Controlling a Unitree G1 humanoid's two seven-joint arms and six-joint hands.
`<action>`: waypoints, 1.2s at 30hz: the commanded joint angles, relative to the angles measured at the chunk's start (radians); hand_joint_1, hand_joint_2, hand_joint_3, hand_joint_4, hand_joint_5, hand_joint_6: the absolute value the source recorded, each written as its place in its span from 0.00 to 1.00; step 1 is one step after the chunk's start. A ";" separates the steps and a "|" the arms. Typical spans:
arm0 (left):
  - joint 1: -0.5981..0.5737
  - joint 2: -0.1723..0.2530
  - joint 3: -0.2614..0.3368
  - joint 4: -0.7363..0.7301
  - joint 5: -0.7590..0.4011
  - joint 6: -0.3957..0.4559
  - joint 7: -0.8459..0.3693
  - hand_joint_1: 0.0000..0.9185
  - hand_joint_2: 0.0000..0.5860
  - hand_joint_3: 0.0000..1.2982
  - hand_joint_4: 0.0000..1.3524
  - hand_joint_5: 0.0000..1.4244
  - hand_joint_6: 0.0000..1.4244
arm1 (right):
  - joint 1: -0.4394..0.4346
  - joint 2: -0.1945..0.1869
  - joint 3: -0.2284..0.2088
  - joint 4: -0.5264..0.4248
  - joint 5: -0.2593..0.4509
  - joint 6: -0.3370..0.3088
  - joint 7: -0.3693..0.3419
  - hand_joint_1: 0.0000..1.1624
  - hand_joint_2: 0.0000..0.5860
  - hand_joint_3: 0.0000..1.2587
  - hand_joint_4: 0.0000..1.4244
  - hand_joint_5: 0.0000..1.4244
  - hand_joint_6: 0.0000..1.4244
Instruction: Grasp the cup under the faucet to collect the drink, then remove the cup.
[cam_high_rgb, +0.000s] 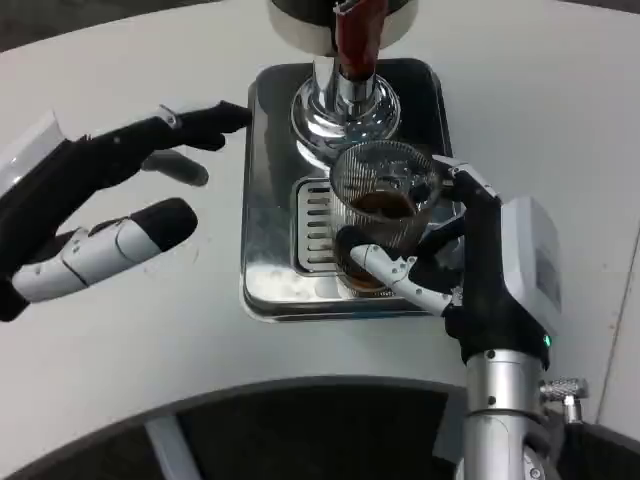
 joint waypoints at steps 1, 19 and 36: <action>0.033 0.020 0.012 -0.003 0.020 -0.033 0.009 0.00 0.21 0.19 0.14 0.15 0.25 | 0.009 -0.005 0.000 0.000 -0.009 -0.025 0.005 0.67 0.44 0.48 0.50 0.60 0.78; 0.121 0.017 -0.010 0.009 0.113 -0.102 0.028 0.00 0.21 0.19 0.14 0.14 0.24 | 0.010 -0.038 -0.025 -0.024 -0.013 -0.039 0.036 0.71 0.41 0.50 0.52 0.64 0.81; 0.179 0.012 -0.014 0.005 0.132 -0.129 0.054 0.00 0.21 0.19 0.14 0.14 0.24 | 0.024 -0.050 -0.039 -0.081 -0.016 -0.047 0.077 0.81 0.32 0.53 0.52 0.65 0.84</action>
